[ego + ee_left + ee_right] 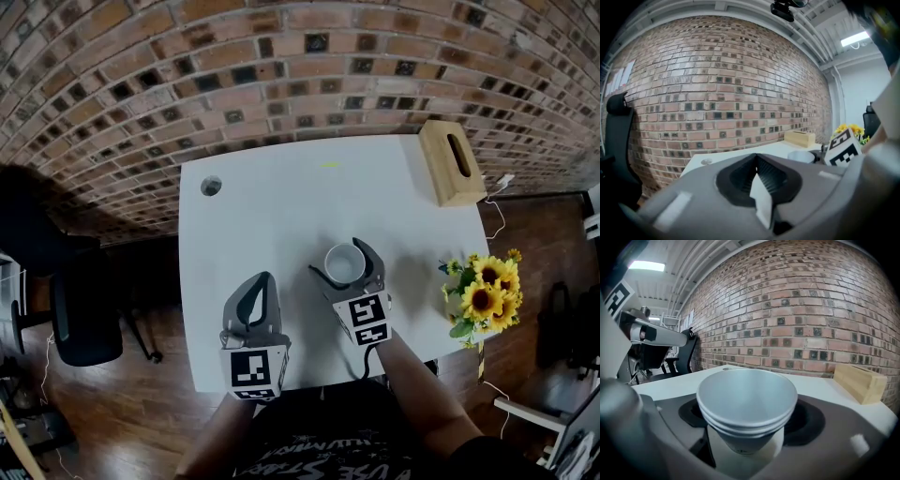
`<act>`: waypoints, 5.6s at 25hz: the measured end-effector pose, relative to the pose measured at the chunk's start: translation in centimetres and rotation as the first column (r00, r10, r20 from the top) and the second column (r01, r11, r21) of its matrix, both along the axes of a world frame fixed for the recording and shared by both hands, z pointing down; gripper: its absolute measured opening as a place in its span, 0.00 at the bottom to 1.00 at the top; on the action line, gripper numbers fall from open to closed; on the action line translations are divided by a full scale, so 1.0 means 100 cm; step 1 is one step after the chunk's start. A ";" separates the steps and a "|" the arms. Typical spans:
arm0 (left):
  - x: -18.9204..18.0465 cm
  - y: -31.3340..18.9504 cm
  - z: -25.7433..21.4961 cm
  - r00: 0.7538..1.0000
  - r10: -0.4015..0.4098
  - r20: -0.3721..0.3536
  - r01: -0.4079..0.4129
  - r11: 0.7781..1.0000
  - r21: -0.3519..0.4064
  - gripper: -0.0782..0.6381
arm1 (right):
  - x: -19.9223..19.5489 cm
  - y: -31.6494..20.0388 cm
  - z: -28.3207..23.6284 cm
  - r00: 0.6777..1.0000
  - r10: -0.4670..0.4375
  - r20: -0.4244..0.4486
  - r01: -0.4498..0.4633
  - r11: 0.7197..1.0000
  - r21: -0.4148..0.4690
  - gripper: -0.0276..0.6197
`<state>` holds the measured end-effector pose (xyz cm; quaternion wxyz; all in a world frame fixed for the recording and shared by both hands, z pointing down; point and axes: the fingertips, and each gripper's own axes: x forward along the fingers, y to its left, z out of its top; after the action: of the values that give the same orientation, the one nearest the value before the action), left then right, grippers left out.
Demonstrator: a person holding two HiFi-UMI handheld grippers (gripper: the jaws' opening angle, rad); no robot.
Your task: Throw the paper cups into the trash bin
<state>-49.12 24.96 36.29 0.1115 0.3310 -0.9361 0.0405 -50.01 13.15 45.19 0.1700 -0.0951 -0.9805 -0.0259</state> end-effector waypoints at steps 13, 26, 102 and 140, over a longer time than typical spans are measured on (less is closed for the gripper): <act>-0.004 0.008 -0.012 0.999 0.014 0.034 -0.015 1.000 0.021 0.12 | 0.001 0.000 -0.010 1.000 0.012 0.002 -0.012 0.998 0.066 0.58; 0.007 0.006 -0.042 0.993 0.075 0.095 -0.082 0.994 0.074 0.12 | 0.027 0.004 -0.080 0.997 0.033 0.071 -0.032 0.999 -0.009 0.58; 0.484 -0.384 0.111 0.360 0.932 -0.044 -0.933 0.359 -0.025 0.12 | 0.586 -0.261 0.051 0.531 0.847 -0.034 -0.845 0.525 -0.104 0.58; 0.494 -0.333 0.421 0.333 0.885 -0.325 -0.941 0.289 -0.175 0.12 | 0.570 -0.195 0.365 0.643 0.684 -0.344 -0.756 0.639 -0.143 0.59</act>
<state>0.33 -8.32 78.35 0.1993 0.7841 -0.5423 0.2269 6.95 -6.36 81.71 0.2771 0.2820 -0.8981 0.1927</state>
